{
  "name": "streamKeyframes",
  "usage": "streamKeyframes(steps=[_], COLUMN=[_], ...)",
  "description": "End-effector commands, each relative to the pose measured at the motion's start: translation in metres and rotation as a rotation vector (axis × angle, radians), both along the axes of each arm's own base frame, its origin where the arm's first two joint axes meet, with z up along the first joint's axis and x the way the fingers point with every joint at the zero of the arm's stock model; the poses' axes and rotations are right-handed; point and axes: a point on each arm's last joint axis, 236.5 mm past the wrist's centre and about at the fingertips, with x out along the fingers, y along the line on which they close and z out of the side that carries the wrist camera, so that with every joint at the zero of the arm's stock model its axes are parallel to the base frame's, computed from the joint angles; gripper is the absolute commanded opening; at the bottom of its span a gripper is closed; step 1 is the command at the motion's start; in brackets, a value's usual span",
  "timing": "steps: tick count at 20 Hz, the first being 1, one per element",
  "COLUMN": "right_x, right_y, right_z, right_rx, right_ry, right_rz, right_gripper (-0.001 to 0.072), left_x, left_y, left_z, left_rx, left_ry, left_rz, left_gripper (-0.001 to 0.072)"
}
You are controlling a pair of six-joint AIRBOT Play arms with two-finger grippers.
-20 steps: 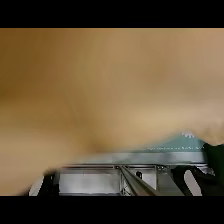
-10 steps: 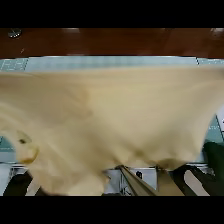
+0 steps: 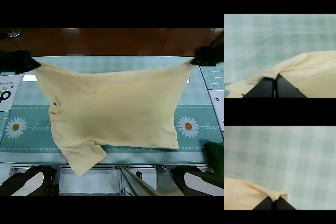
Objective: Fold the shirts.
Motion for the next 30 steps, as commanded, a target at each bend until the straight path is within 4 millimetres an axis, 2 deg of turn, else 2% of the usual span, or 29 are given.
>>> streamKeyframes(steps=[1,3,5,9,11,13,16,17,19,20,21,25,26,28,30], right_x=[0.085,0.104,0.114,0.127,0.128,0.125,0.112,0.101,0.065,0.048,0.042,0.029,0.024,0.015,0.014], right_y=[0.001,-0.004,-0.004,0.001,0.0,-0.001,-0.007,-0.008,-0.01,-0.012,-0.01,-0.011,-0.017,-0.026,-0.023], right_z=[0.038,0.022,-0.014,-0.085,-0.119,-0.144,-0.154,-0.158,-0.174,-0.181,-0.184,-0.191,-0.193,-0.194,-0.194], right_rx=[-0.07,-0.061,-0.043,-0.02,-0.028,-0.043,-0.08,-0.1,-0.151,-0.154,-0.133,-0.146,-0.159,-0.188,-0.18], right_ry=[-0.355,-0.363,-0.289,-0.153,-0.082,-0.017,0.045,0.092,0.254,0.329,0.357,0.416,0.437,0.477,0.483], right_rz=[-0.069,-0.095,-0.108,-0.109,-0.108,-0.103,-0.093,-0.074,0.001,0.004,-0.004,0.021,0.01,-0.005,0.005], right_gripper=[0.0028,0.0028,0.0029,0.0029,0.0029,0.0029,0.0029,0.0029,0.0029,0.0029,0.0029,0.0029,0.0029,0.0028,0.0029], left_x=[0.063,0.086,0.099,0.11,0.114,0.113,0.089,0.068,0.009,-0.013,-0.026,-0.039,-0.041,-0.039,-0.033], left_y=[0.007,0.013,0.007,-0.028,-0.039,-0.044,-0.049,-0.051,-0.051,-0.046,-0.038,-0.028,-0.022,-0.01,-0.003], left_z=[-0.017,-0.013,-0.021,-0.081,-0.117,-0.145,-0.168,-0.178,-0.199,-0.206,-0.214,-0.234,-0.236,-0.236,-0.236], left_rx=[0.003,0.001,-0.01,-0.009,-0.005,-0.001,0.014,0.021,0.05,0.085,0.118,0.153,0.173,0.179,0.156], left_ry=[-0.121,-0.195,-0.21,-0.098,-0.031,0.031,0.155,0.246,0.486,0.571,0.618,0.669,0.675,0.68,0.672], left_rz=[0.069,0.114,0.128,0.063,0.043,0.03,-0.024,-0.066,-0.176,-0.217,-0.227,-0.219,-0.217,-0.185,-0.141], left_gripper=[0.002,0.002,0.002,0.002,0.002,0.002,0.002,0.002,0.002,0.002,0.002,0.002,0.002,0.002,0.002])
